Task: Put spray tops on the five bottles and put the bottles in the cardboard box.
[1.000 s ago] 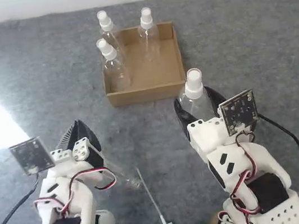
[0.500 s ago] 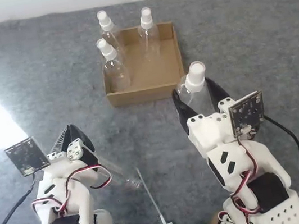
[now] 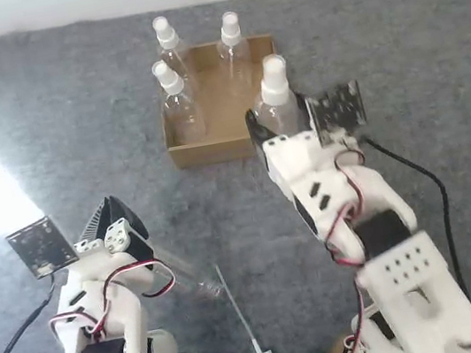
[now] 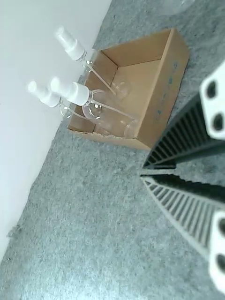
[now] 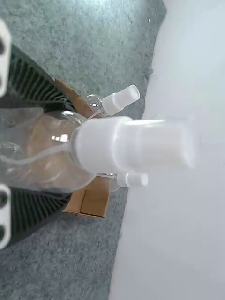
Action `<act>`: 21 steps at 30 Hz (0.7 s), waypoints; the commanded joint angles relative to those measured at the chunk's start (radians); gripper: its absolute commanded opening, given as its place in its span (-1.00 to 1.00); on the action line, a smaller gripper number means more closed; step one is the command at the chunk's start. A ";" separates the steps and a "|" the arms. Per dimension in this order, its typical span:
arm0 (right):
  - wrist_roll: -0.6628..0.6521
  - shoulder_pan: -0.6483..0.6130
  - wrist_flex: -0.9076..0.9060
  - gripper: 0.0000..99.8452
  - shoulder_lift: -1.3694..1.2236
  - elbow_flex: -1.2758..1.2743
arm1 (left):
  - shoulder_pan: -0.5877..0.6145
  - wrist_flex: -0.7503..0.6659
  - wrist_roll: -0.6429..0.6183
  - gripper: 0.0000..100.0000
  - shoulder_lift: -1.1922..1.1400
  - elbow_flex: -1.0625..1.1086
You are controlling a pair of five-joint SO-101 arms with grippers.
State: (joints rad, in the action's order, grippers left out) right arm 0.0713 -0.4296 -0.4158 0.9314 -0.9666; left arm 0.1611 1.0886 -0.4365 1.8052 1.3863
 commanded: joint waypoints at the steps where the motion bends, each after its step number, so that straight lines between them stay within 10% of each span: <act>1: 0.008 0.010 0.093 -0.86 -0.142 0.126 | 0.003 -0.003 0.014 -0.97 0.018 -0.010; 21: 0.002 0.015 0.595 -0.86 -0.819 0.373 | 0.002 -0.003 0.014 -0.97 0.018 -0.010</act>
State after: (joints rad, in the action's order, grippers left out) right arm 0.0713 -0.4281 0.0506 0.1642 -0.6674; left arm 0.1611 1.0886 -0.4304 1.8052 1.3863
